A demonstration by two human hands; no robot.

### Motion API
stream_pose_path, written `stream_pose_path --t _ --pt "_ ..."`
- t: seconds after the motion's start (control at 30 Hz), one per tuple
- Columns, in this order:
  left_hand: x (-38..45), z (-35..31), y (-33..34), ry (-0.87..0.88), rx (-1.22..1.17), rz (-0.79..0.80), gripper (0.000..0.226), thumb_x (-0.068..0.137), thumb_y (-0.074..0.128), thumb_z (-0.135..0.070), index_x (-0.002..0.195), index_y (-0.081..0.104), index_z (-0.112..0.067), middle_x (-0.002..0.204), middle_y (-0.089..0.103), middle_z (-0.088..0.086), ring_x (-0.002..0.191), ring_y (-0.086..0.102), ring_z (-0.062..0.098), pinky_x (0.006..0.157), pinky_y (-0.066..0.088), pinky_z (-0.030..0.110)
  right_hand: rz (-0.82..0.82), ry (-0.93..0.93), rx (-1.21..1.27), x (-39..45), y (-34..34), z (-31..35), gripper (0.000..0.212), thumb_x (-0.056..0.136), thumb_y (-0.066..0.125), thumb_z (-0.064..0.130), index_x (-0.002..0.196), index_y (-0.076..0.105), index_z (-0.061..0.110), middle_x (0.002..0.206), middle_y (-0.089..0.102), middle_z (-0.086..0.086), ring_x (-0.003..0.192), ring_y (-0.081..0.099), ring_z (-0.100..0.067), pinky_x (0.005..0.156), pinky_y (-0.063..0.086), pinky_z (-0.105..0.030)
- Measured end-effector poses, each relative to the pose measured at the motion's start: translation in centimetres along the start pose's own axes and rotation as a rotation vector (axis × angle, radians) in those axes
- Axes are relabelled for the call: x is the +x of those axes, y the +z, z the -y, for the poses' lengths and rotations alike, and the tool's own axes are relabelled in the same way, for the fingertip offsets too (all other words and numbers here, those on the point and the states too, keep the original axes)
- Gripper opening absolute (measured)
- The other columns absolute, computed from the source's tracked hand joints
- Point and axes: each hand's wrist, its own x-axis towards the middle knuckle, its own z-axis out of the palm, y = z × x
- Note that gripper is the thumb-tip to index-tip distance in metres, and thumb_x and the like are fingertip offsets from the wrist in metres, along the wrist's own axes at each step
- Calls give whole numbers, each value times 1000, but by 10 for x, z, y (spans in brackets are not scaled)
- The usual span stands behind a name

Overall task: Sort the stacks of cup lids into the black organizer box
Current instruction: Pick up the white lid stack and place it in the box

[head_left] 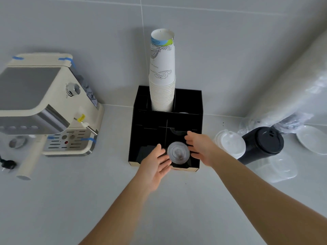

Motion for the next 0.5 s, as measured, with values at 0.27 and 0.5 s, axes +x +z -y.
stream_pose_path --t 0.27,0.5 --pt "-49 -2 -15 160 -30 19 31 96 55 -29 118 65 -9 114 70 14 107 66 27 91 52 39 122 -79 326 -68 -24 -17 39 100 54 34 125 64 6 120 71 -12 112 66 -29 101 52 -42" --pt "-85 8 -15 226 -6 44 28 94 56 -29 112 69 -11 107 73 13 96 68 26 84 53 40 119 -148 497 -111 -57 -44 37 101 50 33 116 70 5 109 77 -12 104 73 -29 91 56 -42"
